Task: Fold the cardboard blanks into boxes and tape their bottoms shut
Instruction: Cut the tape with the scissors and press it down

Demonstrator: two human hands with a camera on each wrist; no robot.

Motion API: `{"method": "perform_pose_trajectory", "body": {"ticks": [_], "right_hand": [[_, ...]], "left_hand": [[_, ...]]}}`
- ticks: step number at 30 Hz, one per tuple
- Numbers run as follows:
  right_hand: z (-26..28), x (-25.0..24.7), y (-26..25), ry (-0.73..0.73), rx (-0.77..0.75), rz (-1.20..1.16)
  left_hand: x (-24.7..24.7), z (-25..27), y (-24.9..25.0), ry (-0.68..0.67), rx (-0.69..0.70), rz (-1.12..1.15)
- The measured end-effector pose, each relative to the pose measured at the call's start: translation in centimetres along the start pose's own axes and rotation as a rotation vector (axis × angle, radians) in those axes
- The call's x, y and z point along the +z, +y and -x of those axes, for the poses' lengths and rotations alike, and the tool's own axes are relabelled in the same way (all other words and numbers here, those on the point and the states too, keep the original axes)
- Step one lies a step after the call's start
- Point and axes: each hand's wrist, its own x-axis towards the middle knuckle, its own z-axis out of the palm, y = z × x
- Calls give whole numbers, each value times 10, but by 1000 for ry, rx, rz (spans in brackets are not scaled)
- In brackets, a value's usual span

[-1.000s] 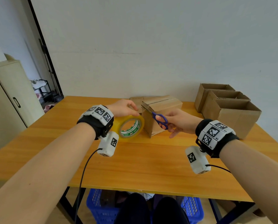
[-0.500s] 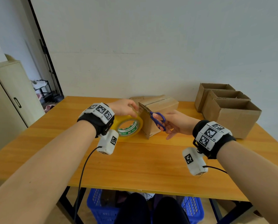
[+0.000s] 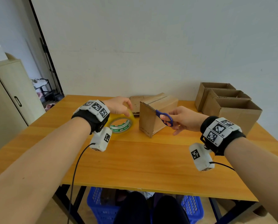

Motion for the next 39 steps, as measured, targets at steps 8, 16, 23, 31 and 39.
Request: {"method": "perform_pose_trajectory", "body": {"ticks": [8,16,23,31,39], "right_hand": [[-2,7,-3,16,-25,30],[-1,18,-5,37,-19,79],[-2,22,-5,46,20,154],[-4,23,-9,38,15,403],[-6,21,-15,36,2,588]], "left_hand": [[3,16,2,46,63,33],[16,28,-11,110,135,98],[32,35,-12,-57,88,-31],[60,31,-33,-68,-72,-150],[39,18,-8,192,247,-56]]}}
